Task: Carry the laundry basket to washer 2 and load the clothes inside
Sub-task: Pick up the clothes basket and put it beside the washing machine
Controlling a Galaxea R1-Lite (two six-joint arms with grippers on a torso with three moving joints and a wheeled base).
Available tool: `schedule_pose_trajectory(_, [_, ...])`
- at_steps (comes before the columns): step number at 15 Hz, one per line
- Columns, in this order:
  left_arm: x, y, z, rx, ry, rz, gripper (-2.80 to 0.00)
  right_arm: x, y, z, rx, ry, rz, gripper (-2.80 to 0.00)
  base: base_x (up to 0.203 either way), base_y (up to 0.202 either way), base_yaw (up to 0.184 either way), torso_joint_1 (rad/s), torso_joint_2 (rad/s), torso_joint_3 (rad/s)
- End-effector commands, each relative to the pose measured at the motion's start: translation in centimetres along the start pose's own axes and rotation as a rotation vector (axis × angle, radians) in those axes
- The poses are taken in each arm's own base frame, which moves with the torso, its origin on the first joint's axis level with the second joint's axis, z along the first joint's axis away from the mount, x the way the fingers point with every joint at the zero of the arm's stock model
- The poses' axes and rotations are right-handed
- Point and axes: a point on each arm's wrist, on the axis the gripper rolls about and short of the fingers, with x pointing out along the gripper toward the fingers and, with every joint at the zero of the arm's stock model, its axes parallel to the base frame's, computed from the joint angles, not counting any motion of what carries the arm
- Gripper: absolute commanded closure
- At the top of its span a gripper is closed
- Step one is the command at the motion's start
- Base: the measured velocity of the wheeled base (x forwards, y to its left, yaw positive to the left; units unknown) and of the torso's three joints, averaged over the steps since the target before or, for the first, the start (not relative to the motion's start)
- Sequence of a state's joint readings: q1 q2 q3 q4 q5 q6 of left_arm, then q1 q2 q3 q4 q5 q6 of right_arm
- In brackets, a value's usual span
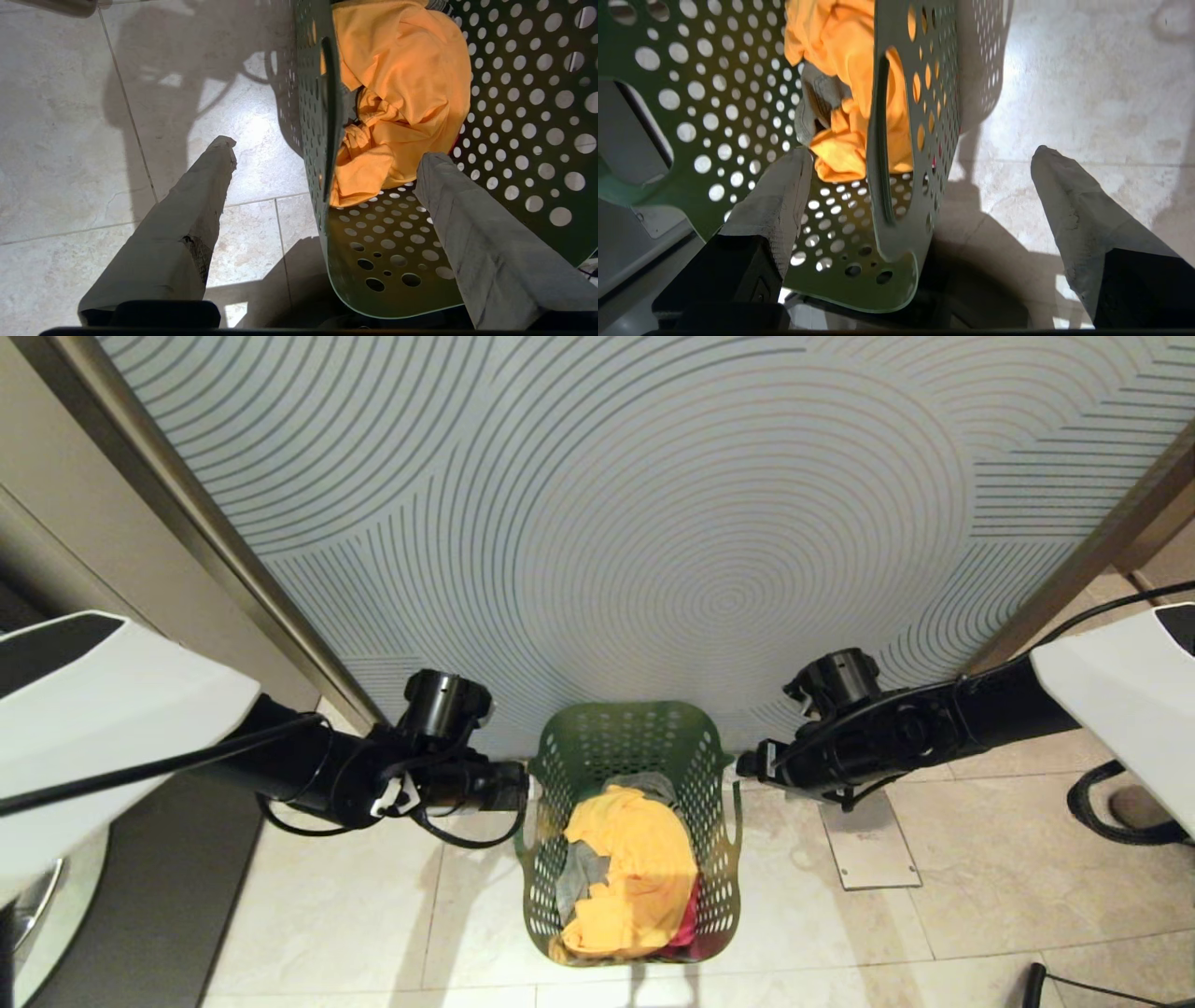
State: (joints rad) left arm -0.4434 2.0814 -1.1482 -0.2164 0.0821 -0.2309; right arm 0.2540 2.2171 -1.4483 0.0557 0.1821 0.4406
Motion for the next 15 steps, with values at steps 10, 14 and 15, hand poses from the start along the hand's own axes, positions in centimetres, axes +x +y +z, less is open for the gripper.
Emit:
schedule_pose_trajectory(10, [0.1,-0.3,0.9,0.013,-0.005,0.015,-2.8,2.1,1.5,0.2,-0.01,0.035,0.014,-2.8,0.0,0.0,0.0,0.0,0.0,0.0])
schedule_pose_trajectory(14, [1.3,-0.2,-0.3,0.015,0.061,0.005,-2.8,4.0,1.2,0.2,-0.01,0.043,0.01,-2.8,0.0,0.0,0.0,0.0,0.0,0.0])
schedule_pose_trajectory(15, [1.6,-0.2,-0.5,0.014,0.067,0.007,-2.8,4.5,1.1,0.4,-0.01,0.039,0.012,-2.8,0.0,0.0,0.0,0.0,0.0,0.0])
